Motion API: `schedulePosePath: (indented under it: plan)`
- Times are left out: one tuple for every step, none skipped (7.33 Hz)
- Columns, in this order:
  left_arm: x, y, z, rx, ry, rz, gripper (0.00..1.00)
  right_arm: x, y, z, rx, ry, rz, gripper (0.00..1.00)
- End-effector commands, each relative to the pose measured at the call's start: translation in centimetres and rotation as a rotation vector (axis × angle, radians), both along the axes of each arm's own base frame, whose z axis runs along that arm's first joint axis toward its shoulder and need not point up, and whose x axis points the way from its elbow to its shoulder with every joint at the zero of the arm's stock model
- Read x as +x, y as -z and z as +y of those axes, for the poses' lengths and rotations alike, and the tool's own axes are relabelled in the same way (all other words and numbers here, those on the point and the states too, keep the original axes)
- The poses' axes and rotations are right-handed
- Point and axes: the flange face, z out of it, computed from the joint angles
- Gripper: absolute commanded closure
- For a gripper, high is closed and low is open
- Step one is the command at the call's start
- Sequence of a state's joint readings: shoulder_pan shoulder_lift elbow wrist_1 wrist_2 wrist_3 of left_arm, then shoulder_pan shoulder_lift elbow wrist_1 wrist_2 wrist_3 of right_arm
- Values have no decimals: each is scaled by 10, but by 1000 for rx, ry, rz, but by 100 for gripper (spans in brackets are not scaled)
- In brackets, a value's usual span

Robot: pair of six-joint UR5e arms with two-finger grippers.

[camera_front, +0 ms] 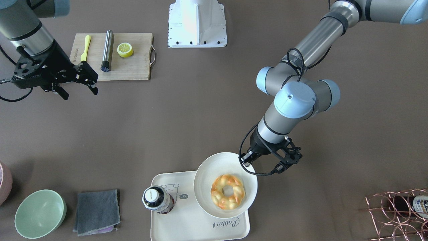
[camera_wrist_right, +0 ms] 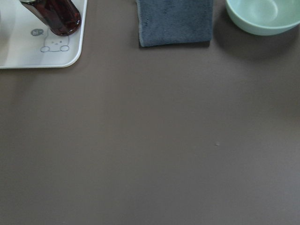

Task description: Place donut on tray

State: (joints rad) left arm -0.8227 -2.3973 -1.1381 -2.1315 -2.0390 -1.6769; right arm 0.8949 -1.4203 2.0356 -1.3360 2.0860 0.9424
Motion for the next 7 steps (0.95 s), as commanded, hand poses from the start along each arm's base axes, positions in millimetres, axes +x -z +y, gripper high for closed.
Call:
schedulePosePath:
  plan:
    - [22,-23,-34,-18,65,11,100,71,-77,-27,82,132,76,0]
    - [28,-31,-38,-31,124,72,100,98,-97,-24,96,157,81,0]
    - [36,-31,-41,-47,162,84,100,127,-123,-17,120,206,80,0]
    - [42,-21,-40,-72,191,100,100,152,-145,-16,145,241,74,0]
    - [50,-16,-36,-85,210,108,100,163,-159,-18,154,256,75,0]
    - [59,-13,-29,-90,209,118,100,167,-165,-18,157,261,81,0]
    - [67,-10,-22,-84,209,134,100,173,-165,-19,158,249,81,0]
